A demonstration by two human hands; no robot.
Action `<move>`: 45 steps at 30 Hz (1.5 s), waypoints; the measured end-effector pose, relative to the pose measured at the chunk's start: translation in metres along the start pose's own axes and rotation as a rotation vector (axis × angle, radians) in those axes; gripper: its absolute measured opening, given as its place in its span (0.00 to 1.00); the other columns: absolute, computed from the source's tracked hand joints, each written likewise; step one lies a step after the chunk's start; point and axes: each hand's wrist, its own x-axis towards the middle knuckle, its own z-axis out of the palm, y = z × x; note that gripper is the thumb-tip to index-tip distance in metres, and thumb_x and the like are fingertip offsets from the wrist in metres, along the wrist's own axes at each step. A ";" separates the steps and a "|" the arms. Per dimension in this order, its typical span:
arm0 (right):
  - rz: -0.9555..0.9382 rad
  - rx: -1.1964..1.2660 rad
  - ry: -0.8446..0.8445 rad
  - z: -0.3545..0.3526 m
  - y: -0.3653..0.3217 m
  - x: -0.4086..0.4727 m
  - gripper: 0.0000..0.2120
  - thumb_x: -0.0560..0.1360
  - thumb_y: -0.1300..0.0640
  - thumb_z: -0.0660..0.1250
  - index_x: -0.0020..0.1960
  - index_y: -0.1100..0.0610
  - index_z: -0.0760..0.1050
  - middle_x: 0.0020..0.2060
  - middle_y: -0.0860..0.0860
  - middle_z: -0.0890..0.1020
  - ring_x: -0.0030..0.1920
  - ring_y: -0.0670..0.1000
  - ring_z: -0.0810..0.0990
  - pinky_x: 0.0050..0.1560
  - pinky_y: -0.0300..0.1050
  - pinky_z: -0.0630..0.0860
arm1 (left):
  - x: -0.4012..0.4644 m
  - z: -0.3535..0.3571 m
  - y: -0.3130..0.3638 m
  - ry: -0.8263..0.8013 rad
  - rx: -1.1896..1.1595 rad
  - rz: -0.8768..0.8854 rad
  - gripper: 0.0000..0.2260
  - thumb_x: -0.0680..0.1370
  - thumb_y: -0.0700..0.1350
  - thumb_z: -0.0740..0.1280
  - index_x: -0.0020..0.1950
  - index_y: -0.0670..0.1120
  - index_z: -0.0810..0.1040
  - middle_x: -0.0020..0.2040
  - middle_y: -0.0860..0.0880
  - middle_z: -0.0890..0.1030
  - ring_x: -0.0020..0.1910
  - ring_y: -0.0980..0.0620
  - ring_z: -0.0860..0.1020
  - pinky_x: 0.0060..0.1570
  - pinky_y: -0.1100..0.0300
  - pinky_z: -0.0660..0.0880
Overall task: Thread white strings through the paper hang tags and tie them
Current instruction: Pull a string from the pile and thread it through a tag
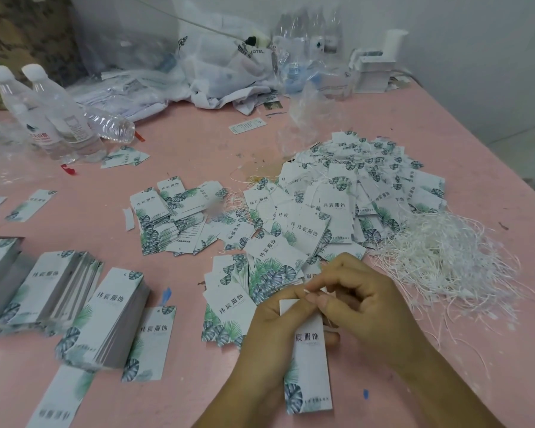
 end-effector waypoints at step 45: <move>0.051 0.035 0.187 0.027 0.004 -0.002 0.05 0.73 0.56 0.68 0.42 0.47 0.79 0.38 0.42 0.77 0.38 0.42 0.75 0.40 0.27 0.69 | 0.000 -0.009 -0.008 0.101 0.138 0.320 0.17 0.71 0.52 0.76 0.59 0.54 0.82 0.50 0.41 0.86 0.49 0.40 0.85 0.44 0.50 0.81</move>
